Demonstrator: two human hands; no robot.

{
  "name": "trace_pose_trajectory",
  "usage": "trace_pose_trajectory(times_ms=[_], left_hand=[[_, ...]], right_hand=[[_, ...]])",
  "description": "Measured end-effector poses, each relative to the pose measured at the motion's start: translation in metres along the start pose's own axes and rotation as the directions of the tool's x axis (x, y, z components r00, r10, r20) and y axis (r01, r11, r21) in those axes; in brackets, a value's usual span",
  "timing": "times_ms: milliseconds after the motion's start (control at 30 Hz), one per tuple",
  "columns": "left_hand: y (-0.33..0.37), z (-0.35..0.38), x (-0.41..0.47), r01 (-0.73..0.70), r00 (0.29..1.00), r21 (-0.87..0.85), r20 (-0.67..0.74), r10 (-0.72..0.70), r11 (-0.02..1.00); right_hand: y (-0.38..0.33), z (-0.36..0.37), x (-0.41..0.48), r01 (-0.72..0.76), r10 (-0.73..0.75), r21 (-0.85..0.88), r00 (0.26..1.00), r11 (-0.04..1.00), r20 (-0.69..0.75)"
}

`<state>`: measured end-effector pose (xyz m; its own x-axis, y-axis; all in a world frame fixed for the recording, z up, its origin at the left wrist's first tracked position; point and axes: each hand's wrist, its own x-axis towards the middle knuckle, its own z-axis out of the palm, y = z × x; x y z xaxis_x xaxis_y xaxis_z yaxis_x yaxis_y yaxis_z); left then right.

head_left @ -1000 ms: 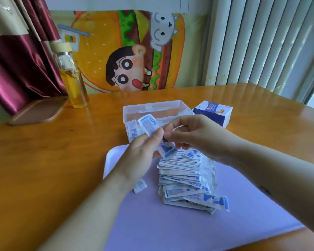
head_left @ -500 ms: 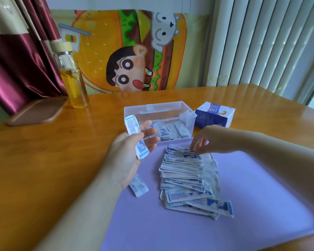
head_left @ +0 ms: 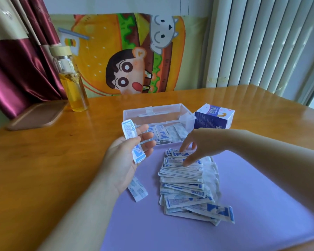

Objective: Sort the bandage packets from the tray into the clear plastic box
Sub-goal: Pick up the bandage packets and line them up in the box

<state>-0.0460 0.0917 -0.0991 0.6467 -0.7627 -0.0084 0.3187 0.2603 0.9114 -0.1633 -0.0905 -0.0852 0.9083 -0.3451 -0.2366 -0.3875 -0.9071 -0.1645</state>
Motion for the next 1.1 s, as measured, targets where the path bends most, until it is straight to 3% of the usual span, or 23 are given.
trace_pose_trajectory(times_ms=[367,533,667,1100], left_hand=[[0.001,0.001,-0.002,0.005,1.0,0.015,-0.019,-0.004,1.0],[0.001,0.002,-0.002,0.019,1.0,0.023,-0.025,-0.019,1.0],[0.0,0.002,-0.003,0.024,0.999,0.03,-0.022,-0.023,0.999],[0.0,0.003,-0.004,0.035,0.999,0.035,-0.021,-0.034,0.999]], right_hand=[[-0.009,-0.006,-0.002,0.015,-0.004,-0.122,0.996,0.992,0.088],[-0.014,-0.003,-0.002,0.01,-0.004,-0.17,0.999,0.985,0.036],[-0.017,0.005,0.001,0.001,-0.011,-0.314,1.0,0.949,-0.029],[-0.021,-0.001,0.007,0.029,-0.019,-0.425,0.999,0.905,0.028]])
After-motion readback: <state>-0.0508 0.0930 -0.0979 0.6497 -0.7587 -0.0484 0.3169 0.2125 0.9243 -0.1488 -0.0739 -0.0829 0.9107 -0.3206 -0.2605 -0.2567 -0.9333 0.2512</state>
